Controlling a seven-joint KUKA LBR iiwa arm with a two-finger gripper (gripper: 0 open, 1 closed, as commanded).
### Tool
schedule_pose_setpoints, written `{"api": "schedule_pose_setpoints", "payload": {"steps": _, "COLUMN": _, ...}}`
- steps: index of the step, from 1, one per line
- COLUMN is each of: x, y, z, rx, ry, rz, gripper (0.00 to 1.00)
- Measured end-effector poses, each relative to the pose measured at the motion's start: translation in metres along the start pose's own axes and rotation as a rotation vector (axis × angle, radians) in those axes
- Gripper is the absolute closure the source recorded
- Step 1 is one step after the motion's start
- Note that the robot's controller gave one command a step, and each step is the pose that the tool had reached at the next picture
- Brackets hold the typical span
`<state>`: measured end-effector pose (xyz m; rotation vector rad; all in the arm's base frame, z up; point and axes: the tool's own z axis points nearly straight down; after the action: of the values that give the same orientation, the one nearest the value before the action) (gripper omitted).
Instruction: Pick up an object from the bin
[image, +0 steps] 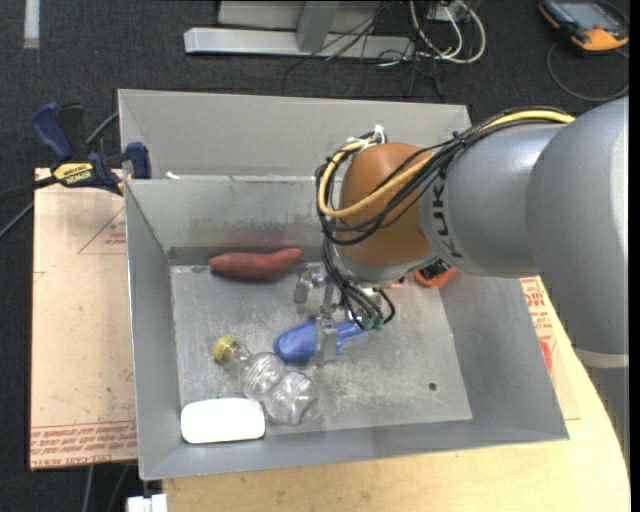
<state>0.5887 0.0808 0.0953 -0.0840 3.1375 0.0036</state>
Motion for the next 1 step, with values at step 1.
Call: {"api": "schedule_pose_setpoints", "payload": {"steps": 1, "x": 0.0148, "y": -0.0058, "z": 0.0234, "rx": -0.001, "ry": 0.015, "rz": -0.115, "gripper": 1.00}}
